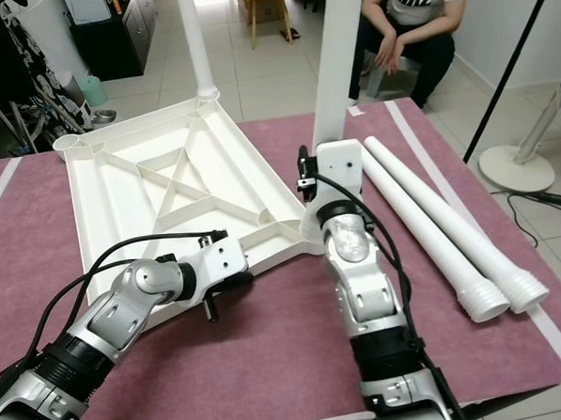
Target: Building children table
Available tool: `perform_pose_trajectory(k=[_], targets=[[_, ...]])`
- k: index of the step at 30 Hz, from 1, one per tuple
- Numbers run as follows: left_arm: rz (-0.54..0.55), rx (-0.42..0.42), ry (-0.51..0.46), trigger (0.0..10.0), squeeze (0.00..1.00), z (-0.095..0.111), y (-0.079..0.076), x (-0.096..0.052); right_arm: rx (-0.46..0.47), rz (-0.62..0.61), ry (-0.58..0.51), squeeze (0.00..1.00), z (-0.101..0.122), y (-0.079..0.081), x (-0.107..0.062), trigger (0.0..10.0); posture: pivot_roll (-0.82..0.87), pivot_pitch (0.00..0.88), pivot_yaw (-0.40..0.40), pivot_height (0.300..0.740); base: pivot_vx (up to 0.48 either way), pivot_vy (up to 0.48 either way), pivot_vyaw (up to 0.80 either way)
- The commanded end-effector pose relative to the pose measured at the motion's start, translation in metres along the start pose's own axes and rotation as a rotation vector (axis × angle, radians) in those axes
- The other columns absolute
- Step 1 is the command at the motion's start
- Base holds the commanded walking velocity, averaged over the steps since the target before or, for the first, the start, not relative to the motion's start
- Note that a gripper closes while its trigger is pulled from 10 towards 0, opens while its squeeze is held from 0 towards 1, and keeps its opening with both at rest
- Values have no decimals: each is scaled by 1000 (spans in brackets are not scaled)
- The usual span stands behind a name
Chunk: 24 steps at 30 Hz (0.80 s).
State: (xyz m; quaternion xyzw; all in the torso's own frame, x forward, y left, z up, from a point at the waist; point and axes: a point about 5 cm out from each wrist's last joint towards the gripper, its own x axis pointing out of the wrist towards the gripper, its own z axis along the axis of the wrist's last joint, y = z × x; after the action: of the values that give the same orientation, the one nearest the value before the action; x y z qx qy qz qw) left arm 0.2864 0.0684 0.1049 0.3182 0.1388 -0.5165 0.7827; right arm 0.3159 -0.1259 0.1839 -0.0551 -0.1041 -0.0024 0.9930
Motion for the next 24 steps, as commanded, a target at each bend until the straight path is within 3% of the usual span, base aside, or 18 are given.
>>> perform_pose_trajectory(k=[1, 2, 10, 11, 12, 14, 17, 21, 24], targets=[[93, 15, 63, 10000, 0, -14, 2, -2, -95, -138, 188, 0, -42, -28, -9, 10000, -29, 0, 119, 740, 0, 0, 0], [86, 21, 43, 10000, 1000, -12, 2, -3, -91, -128, 178, 0, -40, -27, -8, 10000, -29, 0, 119, 740, 0, 0, 0], [123, -52, -89, 10000, 988, 5, 9, -6, -82, -123, 156, 0, -36, -27, -4, 10000, -30, 0, 118, 740, 0, 0, 0], [139, -83, -147, 10000, 0, 14, 12, -8, -79, -122, 153, 0, -35, -27, -4, 10000, -30, 0, 118, 740, 0, 0, 0], [139, -83, -147, 10000, 0, 14, 12, -8, -79, -122, 153, 0, -35, -27, -4, 10000, -30, 0, 118, 740, 0, 0, 0], [167, -135, -250, 10000, 0, 29, 18, -12, -75, -122, 150, 0, -35, -26, -4, 10000, -28, 0, 117, 740, 0, 0, 0], [201, -142, -289, 10000, 0, 37, 23, -13, -71, -114, 146, 0, -35, -25, -3, 10000, -28, 0, 117, 740, 0, 0, 0], [244, -129, -281, 10000, 0, 41, 26, -11, -57, -94, 140, 0, -33, -24, -2, 10000, -29, 0, 119, 740, 0, 0, 0], [266, -76, -218, 10000, 0, 40, 23, -5, -35, -71, 131, 0, -32, -23, -1, 10000, -30, 0, 121, 740, 0, 0, 0]])
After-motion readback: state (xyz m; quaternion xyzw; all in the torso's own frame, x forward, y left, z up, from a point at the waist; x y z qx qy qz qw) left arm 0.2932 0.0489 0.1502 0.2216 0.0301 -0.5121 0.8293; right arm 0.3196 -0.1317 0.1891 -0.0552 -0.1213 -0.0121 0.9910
